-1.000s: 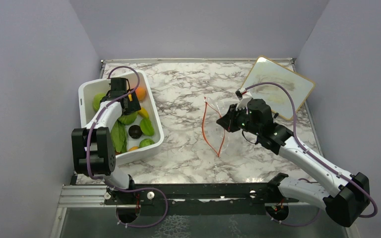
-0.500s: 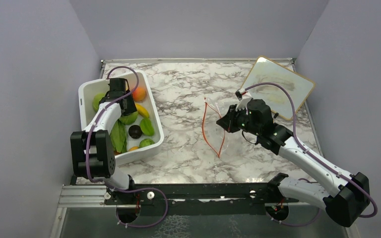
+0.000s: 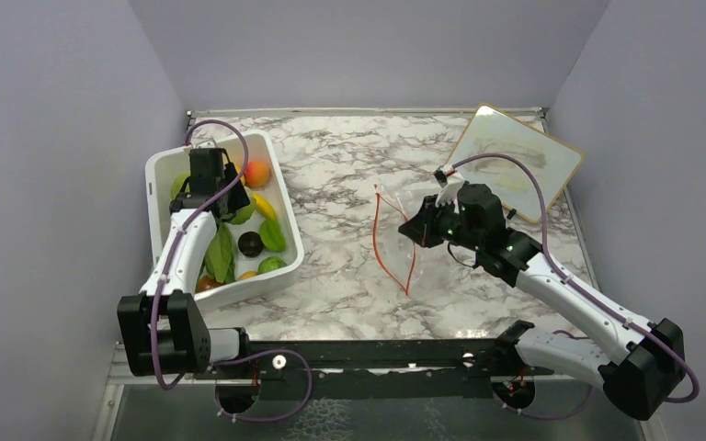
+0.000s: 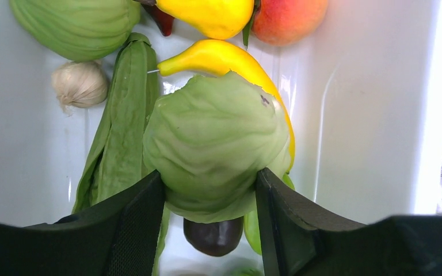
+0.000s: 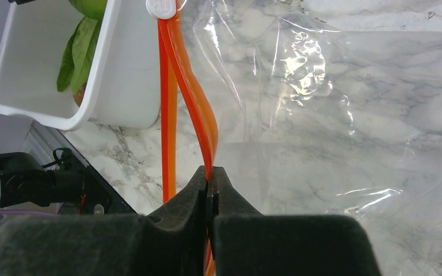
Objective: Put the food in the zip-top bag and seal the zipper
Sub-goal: Pick up the fake vegetable from the bin.
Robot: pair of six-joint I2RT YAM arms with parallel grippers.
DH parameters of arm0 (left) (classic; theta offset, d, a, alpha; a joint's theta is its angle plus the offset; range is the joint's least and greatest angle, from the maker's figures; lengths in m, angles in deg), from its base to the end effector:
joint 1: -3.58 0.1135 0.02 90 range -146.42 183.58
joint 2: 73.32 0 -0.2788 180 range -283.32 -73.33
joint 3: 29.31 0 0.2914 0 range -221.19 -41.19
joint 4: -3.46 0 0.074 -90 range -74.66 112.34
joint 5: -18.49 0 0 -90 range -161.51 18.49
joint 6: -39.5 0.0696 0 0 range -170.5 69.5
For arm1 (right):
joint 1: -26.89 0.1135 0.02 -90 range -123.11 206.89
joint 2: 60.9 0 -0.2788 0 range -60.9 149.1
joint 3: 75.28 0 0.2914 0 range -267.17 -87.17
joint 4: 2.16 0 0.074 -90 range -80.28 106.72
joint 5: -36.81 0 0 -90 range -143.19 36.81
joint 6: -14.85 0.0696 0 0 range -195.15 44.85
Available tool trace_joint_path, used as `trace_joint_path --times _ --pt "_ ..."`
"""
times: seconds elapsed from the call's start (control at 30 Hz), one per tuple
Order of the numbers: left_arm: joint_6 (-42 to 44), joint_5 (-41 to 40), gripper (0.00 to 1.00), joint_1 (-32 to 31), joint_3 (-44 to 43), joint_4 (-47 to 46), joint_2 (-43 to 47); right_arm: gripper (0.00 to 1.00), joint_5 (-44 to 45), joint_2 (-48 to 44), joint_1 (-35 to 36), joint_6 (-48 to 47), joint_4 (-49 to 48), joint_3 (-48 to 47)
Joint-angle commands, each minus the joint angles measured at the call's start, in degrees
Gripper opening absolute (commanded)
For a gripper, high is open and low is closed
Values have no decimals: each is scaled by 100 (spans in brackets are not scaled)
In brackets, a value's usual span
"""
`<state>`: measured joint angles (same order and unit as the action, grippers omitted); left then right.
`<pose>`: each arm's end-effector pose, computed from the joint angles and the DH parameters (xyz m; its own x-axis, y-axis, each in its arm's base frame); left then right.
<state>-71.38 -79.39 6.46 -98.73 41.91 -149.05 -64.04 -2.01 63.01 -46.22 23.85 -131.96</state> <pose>0.3415 0.0267 0.2510 -0.6047 -0.3839 -0.6978 -0.3880 0.9072 -0.1629 0.2286 0.1830 0.2737 -0.6792 0.0925 -0.7281 -0.4392 0.7436 0.5041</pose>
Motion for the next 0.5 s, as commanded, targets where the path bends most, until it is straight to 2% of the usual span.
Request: trace_joint_path --times 0.0,0.47 --pt "-55 253 46 -2 115 116 469 1 -196 -12 27 78 70 -123" --pt "86 1078 40 -12 -385 815 1360 1 -189 322 27 501 -16 -224"
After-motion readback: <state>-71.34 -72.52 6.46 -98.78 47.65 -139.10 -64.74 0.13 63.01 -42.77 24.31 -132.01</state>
